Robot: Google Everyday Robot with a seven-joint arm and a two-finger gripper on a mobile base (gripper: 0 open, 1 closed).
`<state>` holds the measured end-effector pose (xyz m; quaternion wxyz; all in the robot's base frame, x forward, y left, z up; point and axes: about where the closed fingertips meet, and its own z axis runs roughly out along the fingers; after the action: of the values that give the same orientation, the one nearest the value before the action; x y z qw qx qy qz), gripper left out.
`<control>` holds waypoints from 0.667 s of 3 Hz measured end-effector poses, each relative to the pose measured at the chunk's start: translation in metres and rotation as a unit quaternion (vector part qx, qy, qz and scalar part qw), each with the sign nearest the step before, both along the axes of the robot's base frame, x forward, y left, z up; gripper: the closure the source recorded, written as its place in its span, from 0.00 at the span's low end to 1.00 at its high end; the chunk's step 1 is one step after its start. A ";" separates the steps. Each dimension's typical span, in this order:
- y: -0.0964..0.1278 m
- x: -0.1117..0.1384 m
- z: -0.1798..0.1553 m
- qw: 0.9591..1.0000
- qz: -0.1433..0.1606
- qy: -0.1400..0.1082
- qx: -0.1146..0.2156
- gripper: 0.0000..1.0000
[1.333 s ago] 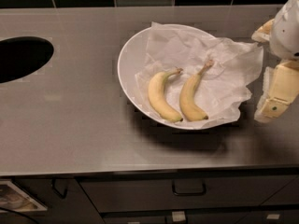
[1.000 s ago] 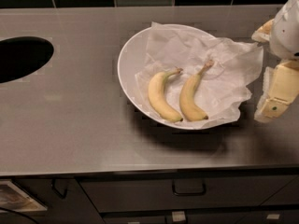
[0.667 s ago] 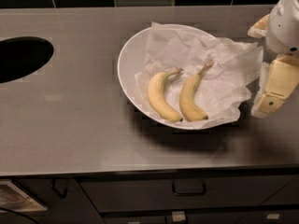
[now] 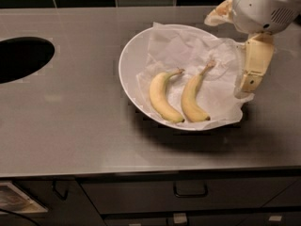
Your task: Pick banana from white bowl
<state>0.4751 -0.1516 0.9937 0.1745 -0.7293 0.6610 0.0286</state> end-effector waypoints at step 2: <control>0.004 0.005 0.004 0.999 0.035 -0.022 0.002 0.00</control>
Offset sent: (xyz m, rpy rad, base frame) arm 0.0044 0.0038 0.0045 0.0047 -0.0396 0.0722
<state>0.4802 -0.1478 0.9981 0.1890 -0.7522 0.6310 0.0200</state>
